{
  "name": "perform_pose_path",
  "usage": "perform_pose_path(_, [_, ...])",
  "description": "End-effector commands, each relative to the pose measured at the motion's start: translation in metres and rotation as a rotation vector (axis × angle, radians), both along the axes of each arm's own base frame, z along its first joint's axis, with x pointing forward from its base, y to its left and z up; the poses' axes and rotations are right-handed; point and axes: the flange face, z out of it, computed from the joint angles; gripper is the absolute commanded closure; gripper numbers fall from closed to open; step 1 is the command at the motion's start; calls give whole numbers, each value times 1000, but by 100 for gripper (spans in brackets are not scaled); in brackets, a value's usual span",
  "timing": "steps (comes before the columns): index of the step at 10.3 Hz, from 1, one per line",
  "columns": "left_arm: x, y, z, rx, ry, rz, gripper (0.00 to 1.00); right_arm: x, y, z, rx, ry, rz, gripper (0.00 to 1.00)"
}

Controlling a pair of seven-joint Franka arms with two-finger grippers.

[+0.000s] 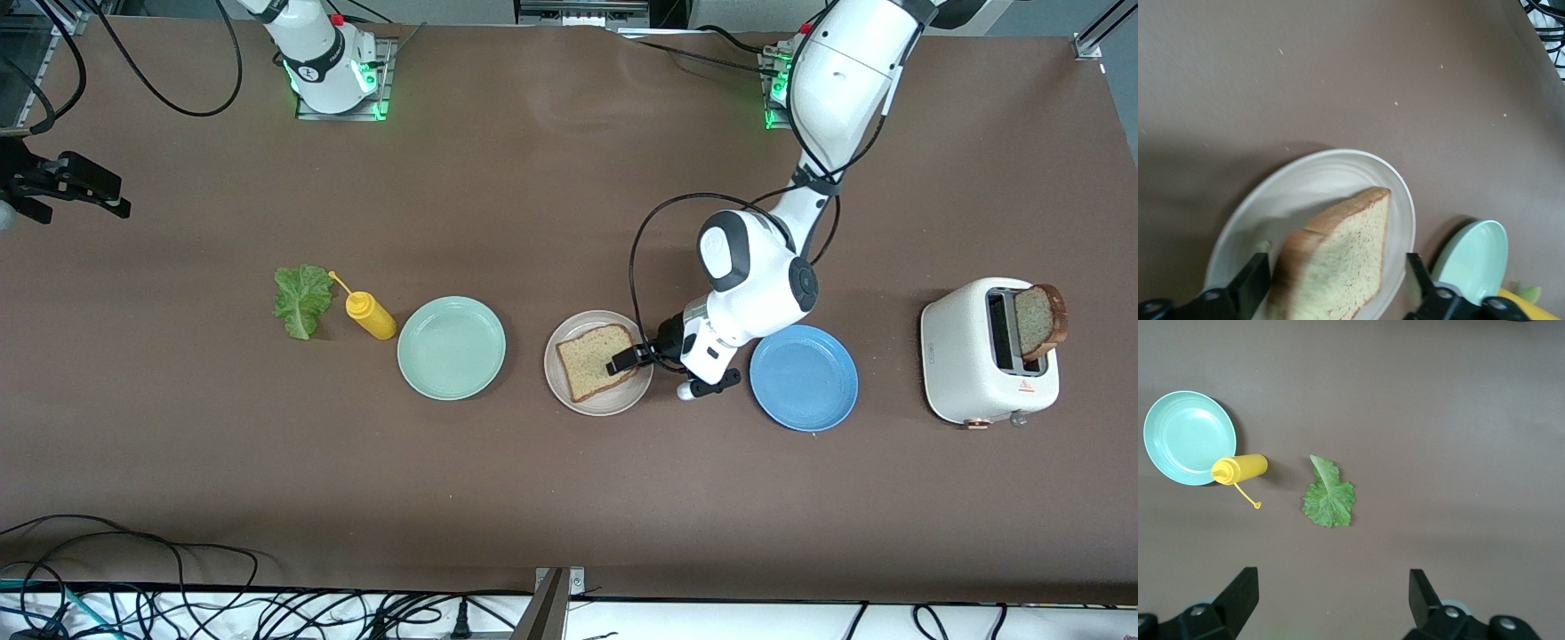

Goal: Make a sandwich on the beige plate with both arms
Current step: 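Lower the bread slice onto the beige plate and open the left gripper, then withdraw the left gripper back toward the toaster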

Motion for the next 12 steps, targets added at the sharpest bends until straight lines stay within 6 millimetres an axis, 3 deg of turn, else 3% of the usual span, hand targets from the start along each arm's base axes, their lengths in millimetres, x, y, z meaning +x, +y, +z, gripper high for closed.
perform_pose_path(1, [12, 23, -1, 62, -39, -26, 0, 0, -2, 1, 34, 2, 0, 0])
perform_pose_path(4, [26, 50, 10, 100, -70, -28, 0, 0, -2, 1, 36, 3, -2, 0])
perform_pose_path(5, [31, 61, 24, 96, -79, -17, 0, -2, -2, 1, 37, 12, -1, 0])
perform_pose_path(9, [46, 121, 67, 175, -64, -82, 0, -2, -3, 0, 39, 18, -3, 0])
perform_pose_path(12, [45, 169, 85, 289, -44, -152, 0, -2, -3, 1, 37, 16, -6, 0])
